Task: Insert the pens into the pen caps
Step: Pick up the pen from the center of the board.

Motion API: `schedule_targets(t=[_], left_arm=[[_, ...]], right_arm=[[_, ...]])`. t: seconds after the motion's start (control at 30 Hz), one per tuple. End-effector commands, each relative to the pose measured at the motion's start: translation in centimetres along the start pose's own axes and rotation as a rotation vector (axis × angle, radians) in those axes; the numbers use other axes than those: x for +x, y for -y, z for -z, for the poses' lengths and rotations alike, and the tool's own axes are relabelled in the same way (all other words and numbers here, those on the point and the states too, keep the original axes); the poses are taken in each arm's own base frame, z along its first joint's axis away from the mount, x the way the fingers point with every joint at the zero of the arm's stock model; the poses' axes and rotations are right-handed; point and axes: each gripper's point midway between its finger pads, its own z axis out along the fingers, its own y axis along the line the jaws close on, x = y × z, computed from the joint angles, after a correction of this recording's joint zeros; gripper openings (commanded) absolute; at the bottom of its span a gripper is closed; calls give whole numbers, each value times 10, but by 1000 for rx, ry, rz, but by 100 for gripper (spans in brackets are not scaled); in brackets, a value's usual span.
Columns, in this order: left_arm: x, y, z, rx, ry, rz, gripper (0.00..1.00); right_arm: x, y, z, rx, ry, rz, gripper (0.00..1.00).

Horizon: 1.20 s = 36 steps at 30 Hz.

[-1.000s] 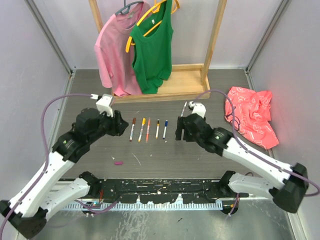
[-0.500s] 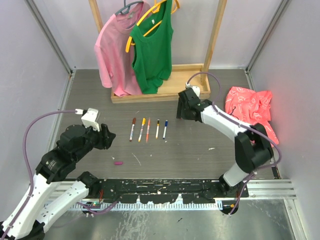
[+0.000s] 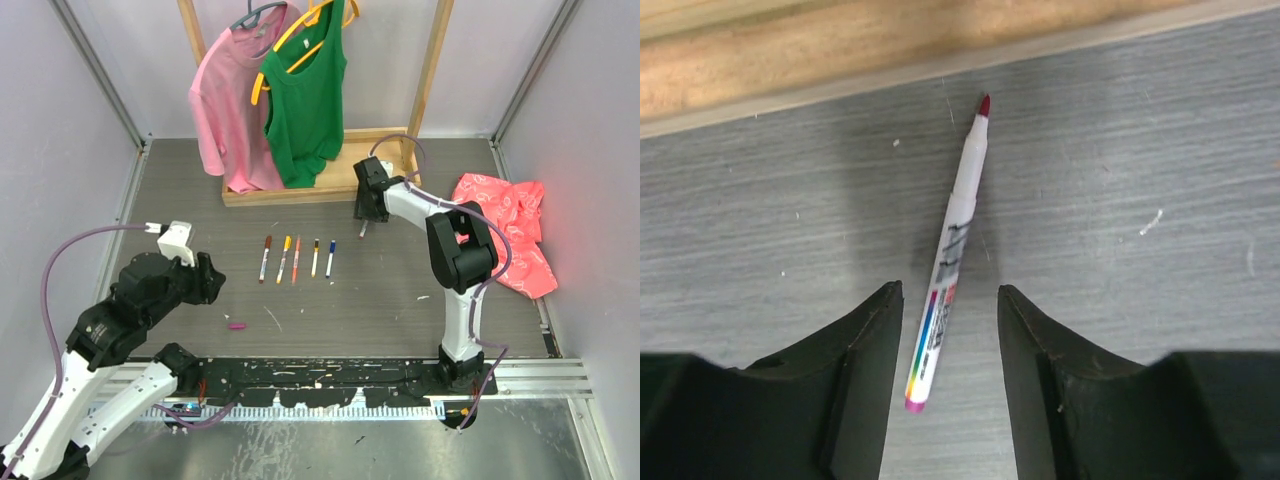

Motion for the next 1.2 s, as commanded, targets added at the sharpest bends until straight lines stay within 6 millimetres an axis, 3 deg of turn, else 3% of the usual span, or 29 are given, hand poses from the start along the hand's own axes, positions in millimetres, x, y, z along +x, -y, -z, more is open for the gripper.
schedule_targets(t=[0.0,0.2,0.5,0.7,0.9,1.03,1.17], left_arm=[[-13,-2,11,-7,69,44,52],[-10,-2,7,-10,55,37,52],[-7,-2,2,-12,46,31,52],[-7,-3,0,-16,46,28,52],[-7,-3,-1,-16,45,26,52],[-9,-3,0,-15,68,35,52],[-15,0,6,2,100,63,53]], right_arm=[[-29,-6,0,1,63,-6,47],[-26,-4,-11,19,48,6,38],[-19,5,-24,58,16,35,34],[-20,11,-19,74,23,43,23],[-39,10,11,40,97,27,7],[-53,1,50,-70,179,2,1],[-51,-9,92,-217,241,-26,0]])
